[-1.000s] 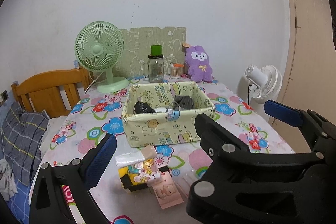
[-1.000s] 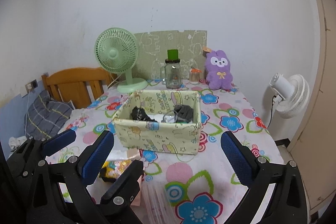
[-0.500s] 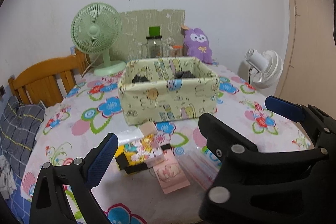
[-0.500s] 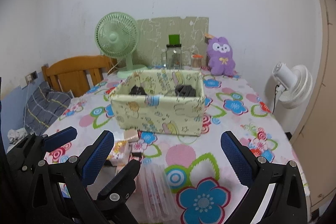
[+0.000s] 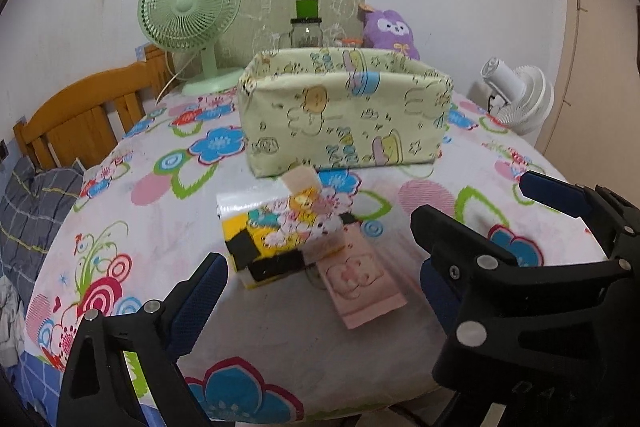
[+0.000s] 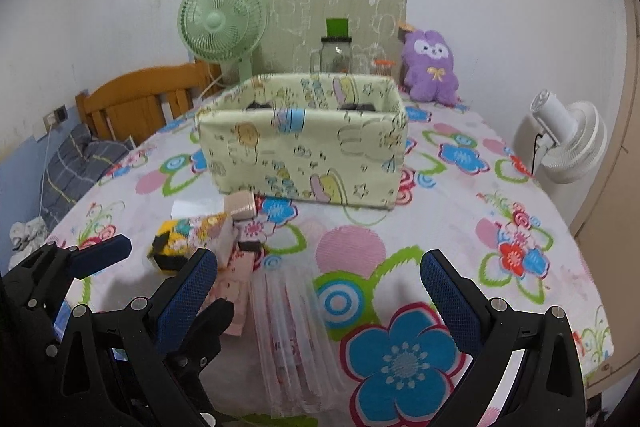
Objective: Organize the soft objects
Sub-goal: 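Grasp the pink wipe pack with left tool while right tool grasps the clear tube bag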
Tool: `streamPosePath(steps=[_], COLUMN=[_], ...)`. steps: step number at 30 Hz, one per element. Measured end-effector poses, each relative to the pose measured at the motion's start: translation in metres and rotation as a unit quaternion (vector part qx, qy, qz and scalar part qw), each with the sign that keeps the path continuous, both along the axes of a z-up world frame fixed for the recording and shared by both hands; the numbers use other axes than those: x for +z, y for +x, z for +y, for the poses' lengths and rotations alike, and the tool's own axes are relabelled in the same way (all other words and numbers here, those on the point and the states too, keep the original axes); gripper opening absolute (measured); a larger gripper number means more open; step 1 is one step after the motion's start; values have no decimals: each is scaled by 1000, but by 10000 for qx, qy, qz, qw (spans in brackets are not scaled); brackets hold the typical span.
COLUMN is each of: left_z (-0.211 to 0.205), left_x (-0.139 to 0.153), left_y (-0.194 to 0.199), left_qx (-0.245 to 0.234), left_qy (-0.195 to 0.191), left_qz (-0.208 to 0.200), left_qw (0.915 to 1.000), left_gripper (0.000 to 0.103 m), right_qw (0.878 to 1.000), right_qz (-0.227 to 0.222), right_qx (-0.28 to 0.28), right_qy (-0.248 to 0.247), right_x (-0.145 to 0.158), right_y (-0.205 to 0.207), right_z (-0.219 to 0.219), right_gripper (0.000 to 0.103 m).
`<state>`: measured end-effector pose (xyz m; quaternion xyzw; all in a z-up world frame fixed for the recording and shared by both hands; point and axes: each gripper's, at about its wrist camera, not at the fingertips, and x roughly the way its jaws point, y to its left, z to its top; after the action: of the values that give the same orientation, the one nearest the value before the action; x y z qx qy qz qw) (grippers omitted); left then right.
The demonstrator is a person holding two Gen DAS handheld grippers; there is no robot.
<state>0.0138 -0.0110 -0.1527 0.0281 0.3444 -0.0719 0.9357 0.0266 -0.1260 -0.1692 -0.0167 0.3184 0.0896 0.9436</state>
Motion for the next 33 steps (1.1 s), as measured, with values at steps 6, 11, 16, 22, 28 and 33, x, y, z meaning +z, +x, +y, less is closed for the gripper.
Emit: streamPosePath(steps=[6, 11, 16, 22, 28, 33], left_z=[2, 3, 1, -3, -8, -13], left_x=[-11, -17, -22, -29, -29, -28], left_y=[4, 9, 13, 17, 20, 25], left_qx=[42, 43, 15, -65, -100, -117], left_qy=[-29, -50, -41, -48, -28, -46], left_qz=[147, 247, 337, 518, 507, 510], left_qw=[9999, 9997, 9994, 9986, 9987, 9986], left_gripper=[97, 95, 95, 93, 93, 93], right_qw=[9997, 9993, 9980, 9948, 9944, 9955], right_qz=[213, 366, 612, 944, 946, 869], right_qx=[74, 112, 94, 337, 425, 337], right_qy=[-1, 41, 117, 190, 207, 188], right_x=[-12, -21, -30, -39, -39, -36], right_y=[6, 11, 18, 26, 26, 28], right_z=[5, 6, 4, 10, 12, 8], right_gripper=[102, 94, 82, 59, 41, 32])
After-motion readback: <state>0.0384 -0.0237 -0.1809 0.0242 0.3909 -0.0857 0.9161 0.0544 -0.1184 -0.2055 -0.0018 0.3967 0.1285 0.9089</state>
